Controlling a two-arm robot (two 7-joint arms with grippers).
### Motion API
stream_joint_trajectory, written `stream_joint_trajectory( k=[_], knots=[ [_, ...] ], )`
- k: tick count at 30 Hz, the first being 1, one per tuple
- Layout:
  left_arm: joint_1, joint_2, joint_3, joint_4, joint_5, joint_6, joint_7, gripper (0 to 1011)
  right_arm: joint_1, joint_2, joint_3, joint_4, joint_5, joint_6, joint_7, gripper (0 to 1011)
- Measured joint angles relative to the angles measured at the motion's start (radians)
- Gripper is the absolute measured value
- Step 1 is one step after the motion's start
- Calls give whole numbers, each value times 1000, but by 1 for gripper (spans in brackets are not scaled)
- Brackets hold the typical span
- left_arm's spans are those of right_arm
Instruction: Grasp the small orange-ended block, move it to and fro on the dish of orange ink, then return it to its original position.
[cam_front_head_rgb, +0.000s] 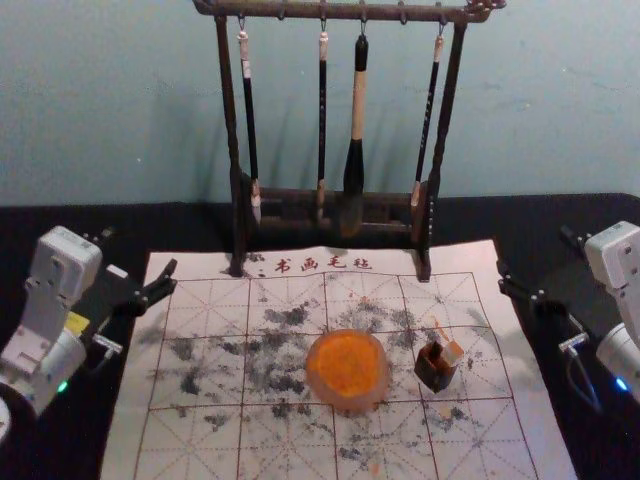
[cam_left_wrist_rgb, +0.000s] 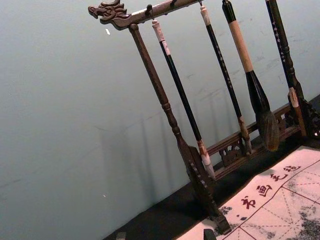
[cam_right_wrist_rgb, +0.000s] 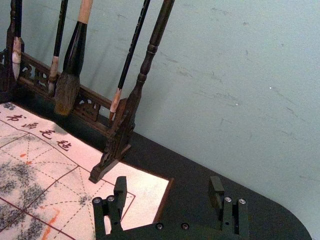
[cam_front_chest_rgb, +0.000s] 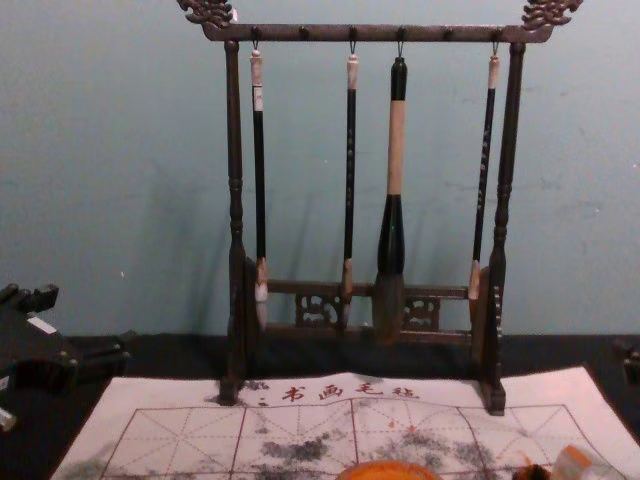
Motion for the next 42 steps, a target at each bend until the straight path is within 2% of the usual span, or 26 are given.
stream_joint_trajectory(
  k=[42],
  knots=[
    [0, 0, 0, 0, 0, 0, 0, 1001, 2, 1, -1, 1, 1, -1, -1, 1002]
  ],
)
